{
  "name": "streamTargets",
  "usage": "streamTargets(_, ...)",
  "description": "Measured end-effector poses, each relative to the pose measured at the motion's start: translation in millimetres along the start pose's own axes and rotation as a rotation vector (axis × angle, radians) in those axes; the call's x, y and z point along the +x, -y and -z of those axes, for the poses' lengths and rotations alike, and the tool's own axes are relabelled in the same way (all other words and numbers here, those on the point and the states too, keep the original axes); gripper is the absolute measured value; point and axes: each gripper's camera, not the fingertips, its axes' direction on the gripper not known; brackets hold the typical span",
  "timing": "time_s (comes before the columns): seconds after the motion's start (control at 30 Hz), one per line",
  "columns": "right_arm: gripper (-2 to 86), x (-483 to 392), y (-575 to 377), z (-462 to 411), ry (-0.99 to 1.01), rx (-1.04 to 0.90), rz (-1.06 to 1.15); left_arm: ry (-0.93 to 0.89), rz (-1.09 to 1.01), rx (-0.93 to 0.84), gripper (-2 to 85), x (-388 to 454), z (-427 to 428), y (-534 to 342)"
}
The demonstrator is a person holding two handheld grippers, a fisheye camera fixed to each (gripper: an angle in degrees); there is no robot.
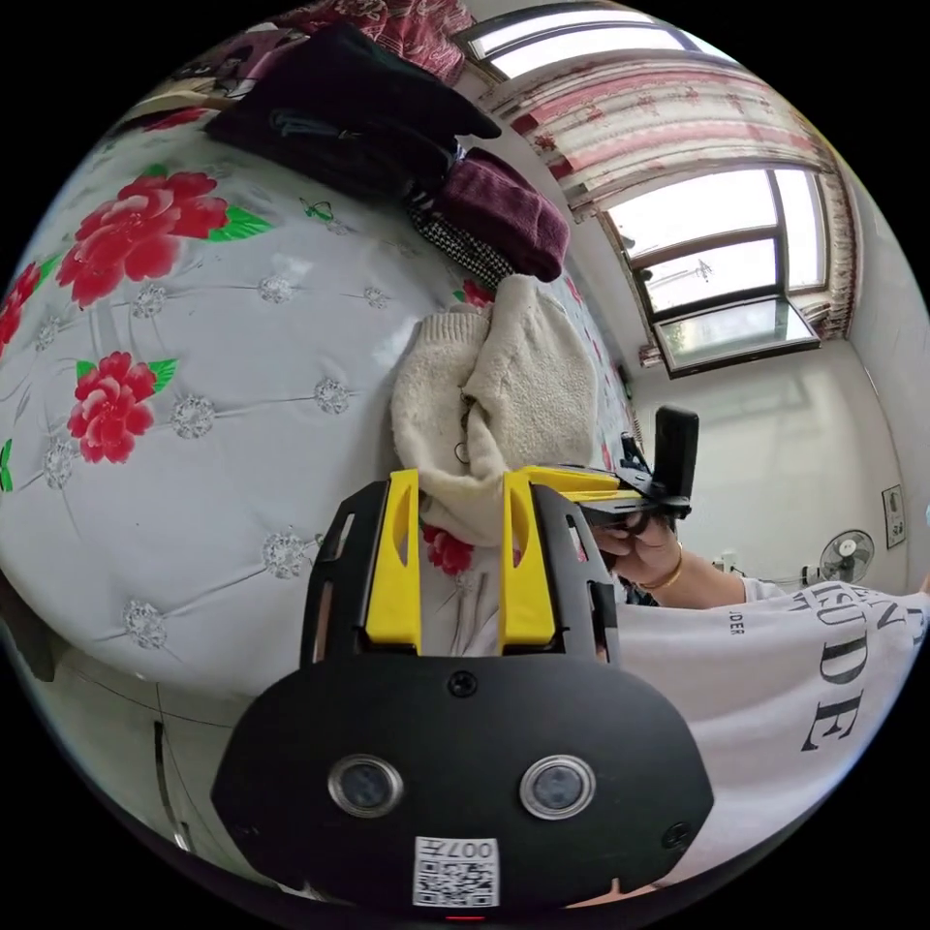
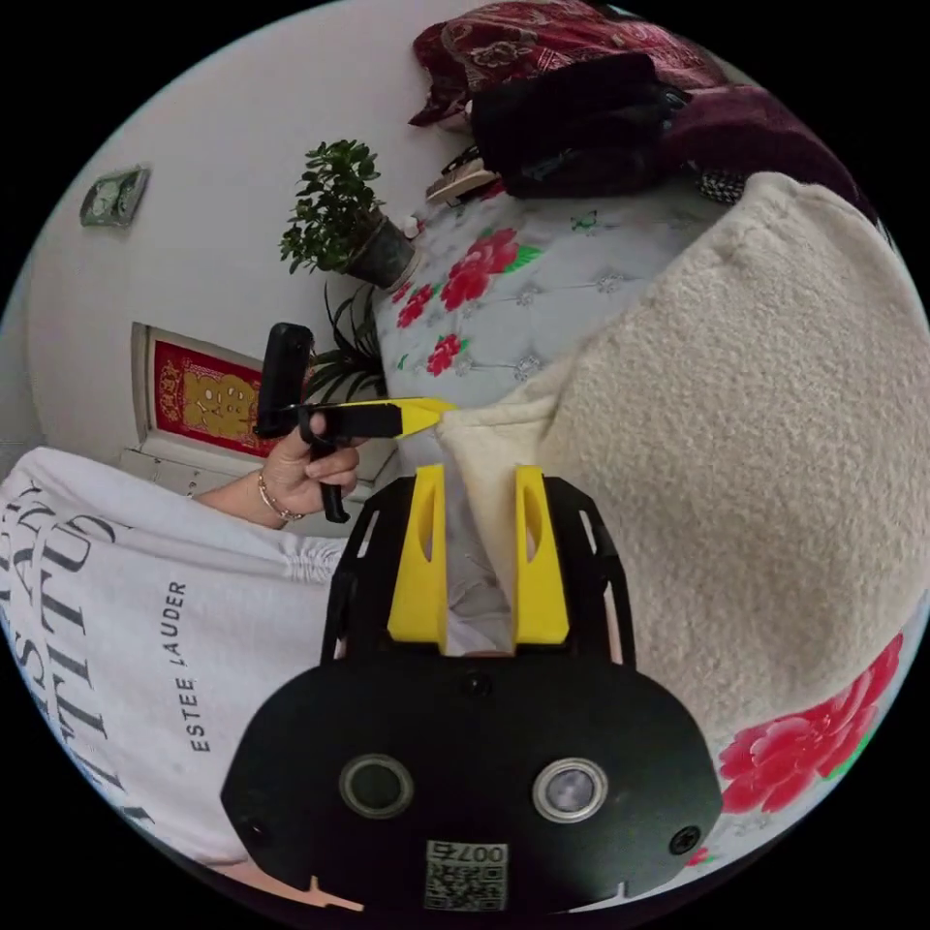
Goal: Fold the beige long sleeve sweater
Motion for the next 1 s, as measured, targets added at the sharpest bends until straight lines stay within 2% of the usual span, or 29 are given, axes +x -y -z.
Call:
streamTargets(0.07, 10.7, 7.3, -20.4, 56.5, 0.062, 0.219, -0.061, -0.024, -0.017, 0.000, 13.1, -2.9, 8.8, 16.0)
streamTargets(0.1, 11.0, 10.7, -27.3, 70.6, 0.063, 0.267, -0.080, -0.033, -0.027, 0.031, 13.4, -5.1, 21.3, 27.5)
streamTargets(0.17, 12.1, 31.6, -60.1, 119.8, 0.000, 0.434, -0.206, -0.056, -0.048, 0.085, 13.8, -9.7, 41.8, 45.1)
streamTargets(0.23, 12.9, 51.7, -84.5, 145.7, -0.048, 0.525, -0.311, -0.088, -0.068, 0.087, 15.2, -17.8, 55.4, 71.4)
streamTargets(0.33, 14.3, 87.7, -108.0, 165.0, 0.026, 0.611, -0.476, -0.136, -0.072, 0.004, 18.0, -29.0, 41.2, 104.4)
streamTargets(0.53, 15.6, 123.8, -100.5, 160.3, 0.055, 0.542, -0.528, -0.186, -0.038, -0.342, 23.8, -63.8, -36.6, 130.9)
streamTargets(0.63, 15.2, 139.8, -103.1, 163.4, 0.082, 0.551, -0.518, -0.231, -0.065, -0.349, 23.9, -69.3, -44.3, 142.5)
streamTargets(0.73, 15.2, 161.2, -107.5, 178.7, 0.215, 0.534, -0.554, -0.327, -0.059, -0.396, 25.3, -72.4, -51.6, 158.0)
streamTargets(0.83, 15.8, 155.9, -115.7, 207.0, 0.114, 0.564, -0.523, -0.283, -0.130, -0.442, 26.6, -65.3, -54.9, 166.5)
streamTargets(0.9, 16.3, 156.6, -116.4, 210.9, 0.069, 0.526, -0.527, -0.258, -0.174, -0.466, 26.3, -61.7, -60.1, 168.4)
streamTargets(1.0, 17.2, 173.1, -105.6, 189.0, 0.196, 0.406, -0.537, -0.321, -0.185, -0.507, 25.6, -63.8, -74.9, 174.5)
